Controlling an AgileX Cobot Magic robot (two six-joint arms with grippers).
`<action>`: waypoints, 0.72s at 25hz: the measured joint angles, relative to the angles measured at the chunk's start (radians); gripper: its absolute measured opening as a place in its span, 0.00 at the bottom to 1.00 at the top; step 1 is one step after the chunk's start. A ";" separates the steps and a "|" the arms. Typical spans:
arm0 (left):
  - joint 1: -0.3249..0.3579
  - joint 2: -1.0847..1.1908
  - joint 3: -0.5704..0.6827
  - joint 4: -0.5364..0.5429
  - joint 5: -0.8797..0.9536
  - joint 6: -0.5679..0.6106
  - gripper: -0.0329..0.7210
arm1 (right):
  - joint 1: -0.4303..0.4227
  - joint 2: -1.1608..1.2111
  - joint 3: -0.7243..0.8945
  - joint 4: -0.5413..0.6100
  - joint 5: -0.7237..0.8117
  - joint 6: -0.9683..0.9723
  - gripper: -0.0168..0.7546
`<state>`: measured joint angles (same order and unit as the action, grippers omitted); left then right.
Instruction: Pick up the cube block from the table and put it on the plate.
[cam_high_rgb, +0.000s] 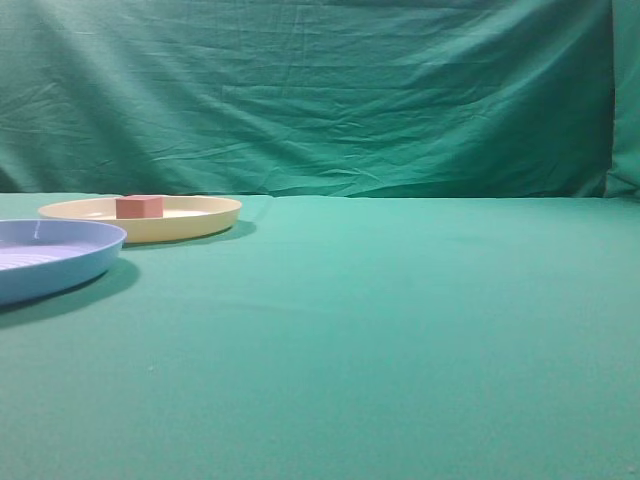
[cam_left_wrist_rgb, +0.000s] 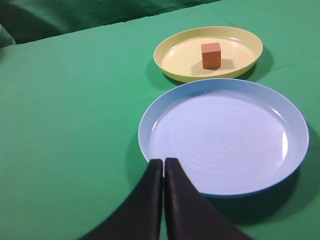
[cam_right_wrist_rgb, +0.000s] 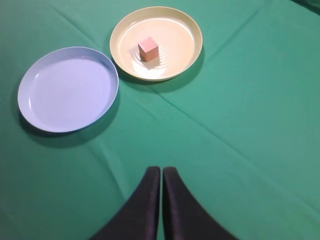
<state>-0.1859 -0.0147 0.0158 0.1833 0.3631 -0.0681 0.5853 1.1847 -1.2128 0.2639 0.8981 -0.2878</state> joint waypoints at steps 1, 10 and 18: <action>0.000 0.000 0.000 0.000 0.000 0.000 0.04 | 0.000 -0.045 0.047 0.002 -0.011 -0.015 0.02; 0.000 0.000 0.000 0.000 0.000 0.000 0.04 | 0.000 -0.311 0.296 -0.014 -0.046 0.010 0.02; 0.000 0.000 0.000 0.000 0.000 0.000 0.04 | -0.045 -0.575 0.527 -0.112 -0.243 0.137 0.02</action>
<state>-0.1859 -0.0147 0.0158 0.1833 0.3631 -0.0681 0.5405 0.6093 -0.6855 0.1516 0.6549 -0.1503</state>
